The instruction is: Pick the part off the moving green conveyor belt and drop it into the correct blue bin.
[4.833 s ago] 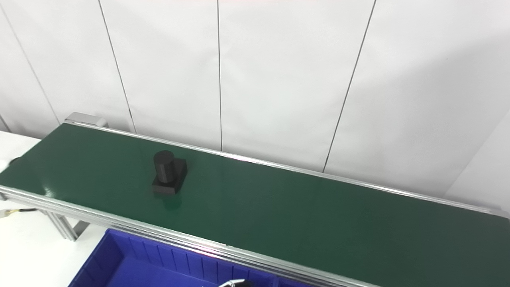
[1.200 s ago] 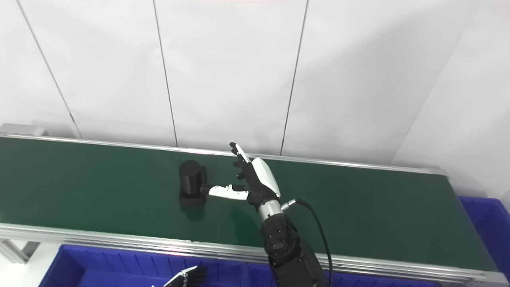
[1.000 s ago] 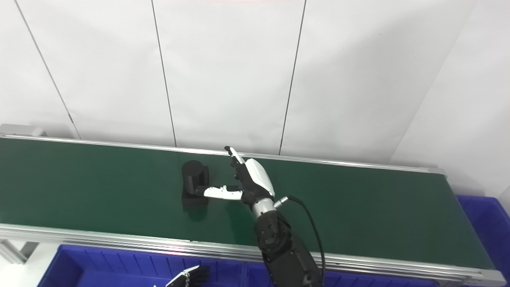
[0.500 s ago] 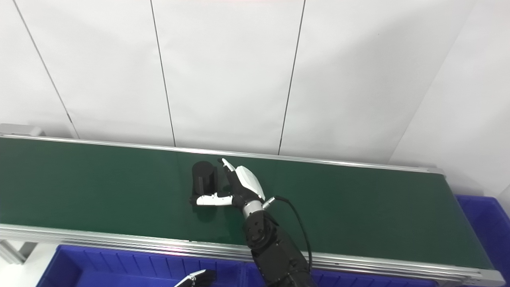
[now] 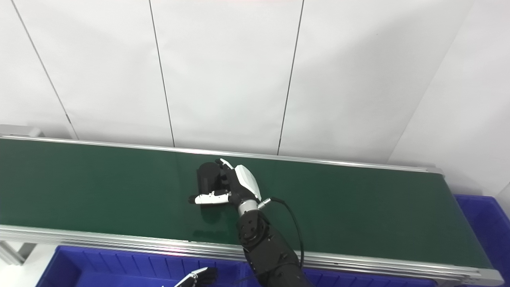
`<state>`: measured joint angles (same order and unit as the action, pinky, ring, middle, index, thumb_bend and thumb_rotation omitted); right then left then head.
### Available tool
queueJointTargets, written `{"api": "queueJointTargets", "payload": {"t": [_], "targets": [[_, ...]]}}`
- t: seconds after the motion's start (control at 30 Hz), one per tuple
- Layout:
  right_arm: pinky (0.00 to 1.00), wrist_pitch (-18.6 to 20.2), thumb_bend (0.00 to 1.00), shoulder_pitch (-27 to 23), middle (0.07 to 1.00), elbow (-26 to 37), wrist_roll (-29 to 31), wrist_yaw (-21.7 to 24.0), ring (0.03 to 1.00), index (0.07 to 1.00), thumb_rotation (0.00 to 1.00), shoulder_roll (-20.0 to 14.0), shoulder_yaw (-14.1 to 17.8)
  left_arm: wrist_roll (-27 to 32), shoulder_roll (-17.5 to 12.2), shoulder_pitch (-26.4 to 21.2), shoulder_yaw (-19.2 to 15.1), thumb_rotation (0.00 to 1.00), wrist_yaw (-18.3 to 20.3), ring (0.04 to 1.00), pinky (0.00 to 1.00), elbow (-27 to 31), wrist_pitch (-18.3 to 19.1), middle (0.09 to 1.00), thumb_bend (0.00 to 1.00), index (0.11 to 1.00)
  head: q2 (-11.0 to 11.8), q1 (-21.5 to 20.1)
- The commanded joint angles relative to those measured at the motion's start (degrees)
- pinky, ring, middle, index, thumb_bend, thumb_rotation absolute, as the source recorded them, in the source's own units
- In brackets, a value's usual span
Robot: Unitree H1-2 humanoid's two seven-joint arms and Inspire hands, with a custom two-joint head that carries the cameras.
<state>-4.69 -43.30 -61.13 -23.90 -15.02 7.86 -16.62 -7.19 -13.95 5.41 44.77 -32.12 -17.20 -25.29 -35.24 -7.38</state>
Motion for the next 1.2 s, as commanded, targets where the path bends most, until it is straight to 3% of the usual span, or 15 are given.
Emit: {"api": "queueJointTargets", "payload": {"t": [0.0,0.03,0.1,0.13,0.17,0.23,0.37,0.73,0.83,0.87,0.9,0.97,1.0,1.17], "targets": [[0.57,-5.02,0.81,-2.85,0.825,-1.67,0.62,-2.95,0.689,0.83,0.19,2.16,0.27,-1.13,-0.7,-1.02,0.51,0.67,-1.25,0.767,0.72,0.94,-1.63,0.79,0.77,0.787,-0.22,-0.03],[0.53,-6.05,0.75,-3.08,0.78,-2.79,0.6,-4.9,0.632,0.786,0.07,2.51,0.39,-1.07,-0.93,-1.03,0.72,0.67,-1.22,0.771,0.73,1.15,-1.63,0.794,0.76,0.792,-0.27,-0.04],[0.51,-7.24,0.61,-3.56,0.737,-4.88,0.78,-8.8,0.534,0.748,0.03,3.28,0.82,-0.91,-1.11,-1.0,0.96,0.67,-1.55,0.77,0.73,1.47,-1.63,0.793,0.76,0.792,-0.37,-0.03],[0.5,-7.34,0.57,-3.77,0.649,-5.68,0.92,-10.49,0.484,0.699,0.01,3.62,1.11,-0.71,-1.07,-0.96,0.94,0.66,-1.61,0.766,0.72,1.54,-1.63,0.789,0.76,0.789,-0.37,-0.03],[0.43,-7.06,0.53,-3.98,0.583,-6.31,1.04,-11.98,0.455,0.621,0.01,3.94,1.4,-0.38,-0.91,-0.88,0.87,0.65,-1.66,0.765,0.72,1.6,-1.63,0.787,0.76,0.788,-0.43,-0.16],[0.33,-6.84,0.5,-4.23,0.485,-7.26,1.15,-13.97,0.413,0.555,0.0,4.29,1.71,-0.43,-0.93,-0.99,1.06,0.63,-2.04,0.758,0.72,1.59,-1.63,0.781,0.75,0.782,-0.53,-0.45],[0.3,-8.01,0.49,-4.03,0.497,-8.27,1.24,-16.63,0.42,0.539,0.0,4.37,1.72,-1.11,-1.74,-1.46,1.83,0.66,-2.54,0.763,0.72,1.69,-1.63,0.789,0.74,0.79,-0.63,-0.95],[0.35,-10.57,0.5,-2.87,0.477,-8.93,0.9,-23.66,0.417,0.521,0.0,4.0,1.06,-0.39,-1.79,-1.38,1.36,0.67,-1.77,0.772,0.73,1.68,-1.63,0.793,0.76,0.789,-1.02,-0.96],[0.42,-11.91,0.5,-0.74,0.478,-5.83,0.32,-25.38,0.419,0.506,0.0,3.23,0.6,-0.41,-1.72,-1.32,1.31,0.67,-2.12,0.774,0.73,1.73,-1.63,0.791,0.75,0.784,-1.32,-1.29],[0.53,-12.29,0.51,-0.05,0.504,-4.71,0.39,-25.55,0.439,0.489,0.0,3.05,0.62,-0.36,-1.71,-1.3,1.28,0.66,-2.11,0.775,0.74,1.76,-1.63,0.792,0.75,0.783,-1.32,-1.29],[0.57,-12.21,0.51,0.73,0.513,-3.22,0.32,-25.77,0.446,0.484,0.0,2.91,0.66,-0.35,-1.76,-1.28,1.25,0.66,-2.09,0.775,0.74,1.85,-1.63,0.792,0.75,0.783,-1.54,-1.42],[0.59,-12.35,0.51,3.04,0.529,1.13,0.01,-26.17,0.457,0.471,0.0,2.54,0.87,-0.51,-1.85,-1.26,1.21,0.66,-2.24,0.774,0.74,2.04,-1.63,0.792,0.74,0.782,-1.77,-1.66],[0.45,-12.56,0.51,4.35,0.517,3.56,-0.14,-26.33,0.433,0.49,0.0,2.33,1.02,-0.62,-1.89,-1.25,1.18,0.67,-2.35,0.771,0.73,2.12,-1.63,0.789,0.74,0.783,-1.77,-1.66],[0.36,-10.09,0.5,14.07,0.521,23.21,0.2,-21.61,0.426,0.502,0.0,0.44,1.97,0.68,-1.93,-0.61,0.02,0.66,-0.31,0.777,0.74,3.14,-1.63,0.793,0.73,0.79,-2.66,-2.61]]}}
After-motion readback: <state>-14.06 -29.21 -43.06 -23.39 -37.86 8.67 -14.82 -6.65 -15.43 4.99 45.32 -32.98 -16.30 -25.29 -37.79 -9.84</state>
